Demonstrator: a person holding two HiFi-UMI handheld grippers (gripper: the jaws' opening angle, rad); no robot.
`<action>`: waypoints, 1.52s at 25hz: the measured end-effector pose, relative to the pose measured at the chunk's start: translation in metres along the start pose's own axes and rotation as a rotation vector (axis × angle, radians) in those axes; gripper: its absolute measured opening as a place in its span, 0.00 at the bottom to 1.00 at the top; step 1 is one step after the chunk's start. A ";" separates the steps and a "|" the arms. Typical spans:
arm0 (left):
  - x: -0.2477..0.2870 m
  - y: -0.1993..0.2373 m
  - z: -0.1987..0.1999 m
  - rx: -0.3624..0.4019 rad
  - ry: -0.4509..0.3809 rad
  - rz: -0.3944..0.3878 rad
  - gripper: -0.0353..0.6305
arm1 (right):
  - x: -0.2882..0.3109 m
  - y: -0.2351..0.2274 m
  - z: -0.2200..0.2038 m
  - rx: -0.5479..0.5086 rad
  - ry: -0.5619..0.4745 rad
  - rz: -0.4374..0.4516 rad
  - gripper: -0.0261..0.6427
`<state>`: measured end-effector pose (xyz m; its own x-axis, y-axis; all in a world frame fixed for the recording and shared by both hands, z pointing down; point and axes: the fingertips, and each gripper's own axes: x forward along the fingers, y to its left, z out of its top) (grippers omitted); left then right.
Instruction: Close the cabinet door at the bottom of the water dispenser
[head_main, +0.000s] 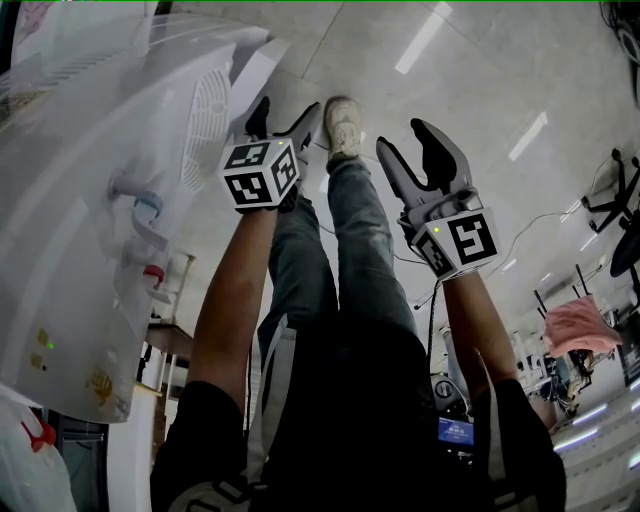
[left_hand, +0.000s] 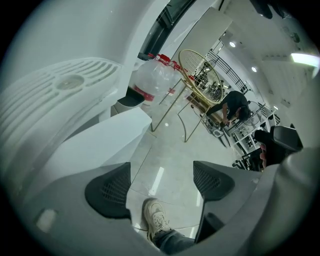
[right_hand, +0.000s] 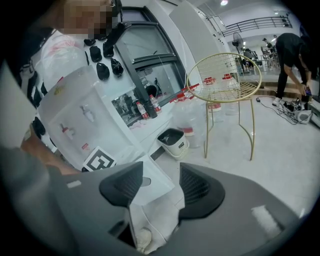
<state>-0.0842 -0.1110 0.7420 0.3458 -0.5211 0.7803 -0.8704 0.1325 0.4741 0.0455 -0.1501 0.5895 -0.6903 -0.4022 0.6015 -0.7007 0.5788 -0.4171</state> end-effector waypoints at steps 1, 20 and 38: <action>0.001 0.001 0.001 -0.001 0.000 0.001 0.66 | 0.001 -0.001 0.000 -0.001 0.002 0.000 0.38; 0.012 0.011 0.015 -0.010 -0.012 0.035 0.66 | 0.010 -0.019 0.004 -0.023 0.031 0.001 0.37; 0.018 0.019 0.030 -0.015 -0.037 0.100 0.66 | 0.015 -0.025 0.010 -0.013 0.035 0.007 0.37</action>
<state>-0.1045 -0.1433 0.7529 0.2436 -0.5355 0.8087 -0.8945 0.1981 0.4007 0.0509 -0.1775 0.6015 -0.6878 -0.3731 0.6226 -0.6938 0.5902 -0.4127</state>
